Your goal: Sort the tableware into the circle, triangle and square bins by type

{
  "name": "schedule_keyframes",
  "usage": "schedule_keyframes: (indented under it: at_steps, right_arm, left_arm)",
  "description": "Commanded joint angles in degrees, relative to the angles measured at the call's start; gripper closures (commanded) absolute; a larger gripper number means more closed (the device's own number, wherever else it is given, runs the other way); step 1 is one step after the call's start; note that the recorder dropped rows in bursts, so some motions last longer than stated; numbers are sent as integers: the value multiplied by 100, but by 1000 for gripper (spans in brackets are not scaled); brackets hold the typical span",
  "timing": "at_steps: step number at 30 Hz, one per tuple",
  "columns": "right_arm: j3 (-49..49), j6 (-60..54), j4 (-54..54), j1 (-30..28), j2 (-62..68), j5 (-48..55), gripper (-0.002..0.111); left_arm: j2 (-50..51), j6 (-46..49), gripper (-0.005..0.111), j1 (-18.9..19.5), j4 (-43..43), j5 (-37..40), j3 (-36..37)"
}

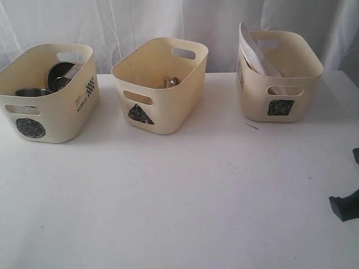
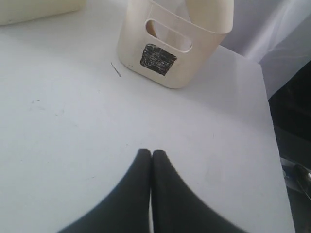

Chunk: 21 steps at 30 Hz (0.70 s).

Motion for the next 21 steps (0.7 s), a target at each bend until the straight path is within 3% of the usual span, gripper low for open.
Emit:
schedule_keyframes:
  at_steps: [1, 21]
  right_arm:
    - [30, 31, -1, -27, -171, -78, 108]
    - [1366, -33, 191, -27, -3384, -64, 108]
  left_arm:
    - [-30, -23, 107, -41, -62, -23, 15]
    - [-30, -23, 107, -41, -62, -23, 15]
